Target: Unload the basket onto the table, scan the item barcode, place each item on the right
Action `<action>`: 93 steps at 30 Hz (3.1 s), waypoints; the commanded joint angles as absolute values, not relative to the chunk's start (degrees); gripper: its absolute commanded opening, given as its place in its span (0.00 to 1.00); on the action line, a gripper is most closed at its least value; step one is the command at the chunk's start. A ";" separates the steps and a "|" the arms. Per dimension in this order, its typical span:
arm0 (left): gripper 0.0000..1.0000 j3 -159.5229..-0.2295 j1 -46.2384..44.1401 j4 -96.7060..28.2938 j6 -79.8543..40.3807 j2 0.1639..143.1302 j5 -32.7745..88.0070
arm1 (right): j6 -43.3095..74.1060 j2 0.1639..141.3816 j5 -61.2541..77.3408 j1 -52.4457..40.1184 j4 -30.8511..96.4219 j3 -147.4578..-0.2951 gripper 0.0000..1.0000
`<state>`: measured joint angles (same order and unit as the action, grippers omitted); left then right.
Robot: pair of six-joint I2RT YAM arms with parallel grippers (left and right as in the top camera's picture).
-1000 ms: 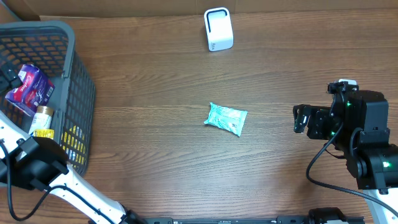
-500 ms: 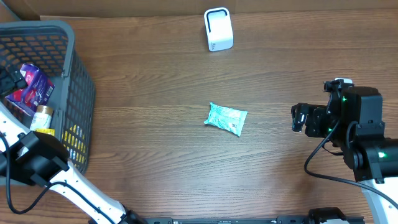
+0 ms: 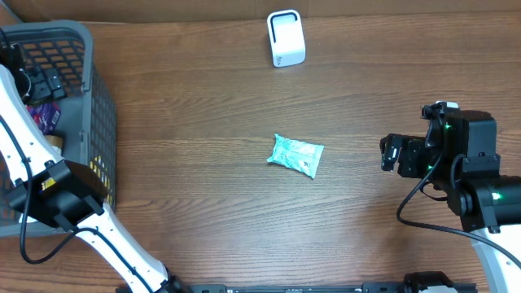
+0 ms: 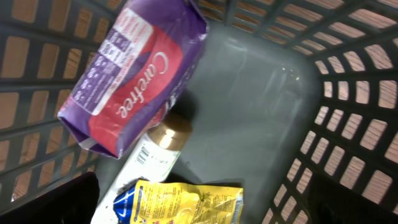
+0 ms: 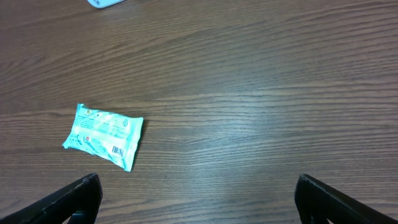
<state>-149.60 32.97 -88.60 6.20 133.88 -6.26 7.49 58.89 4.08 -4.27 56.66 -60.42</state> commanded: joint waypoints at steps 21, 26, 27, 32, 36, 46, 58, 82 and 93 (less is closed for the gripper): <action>1.00 -150.56 32.97 -89.78 3.31 120.36 -0.99 | 7.44 58.85 5.30 -4.54 56.75 -61.73 1.00; 1.00 -150.56 32.97 -94.32 0.60 115.50 2.63 | 7.44 58.85 5.34 -4.54 56.84 -61.73 1.00; 1.00 -150.56 32.97 -95.72 0.60 114.72 3.05 | 7.44 58.85 5.41 -4.54 56.88 -61.73 1.00; 0.99 -150.30 32.86 -96.82 -1.93 109.93 7.38 | 7.44 58.85 6.15 -4.54 56.95 -61.73 1.00; 0.99 -150.32 33.08 -95.59 -2.96 105.86 8.45 | 7.44 58.85 6.46 -4.54 57.01 -61.73 1.00; 0.99 -133.03 30.83 -96.82 -3.42 90.74 12.88 | 7.44 58.85 6.76 -4.54 56.93 -61.73 1.00; 1.00 -103.20 30.20 -84.75 -7.25 56.03 -1.19 | 7.42 58.85 9.34 -4.54 55.75 -61.73 1.00; 1.00 -101.62 46.15 -75.53 -9.50 95.53 1.56 | 7.18 58.85 10.55 -4.54 57.34 -61.73 1.00; 1.00 -84.18 46.87 -61.49 -12.82 98.89 1.45 | 7.20 58.85 10.59 -4.54 57.60 -61.73 1.00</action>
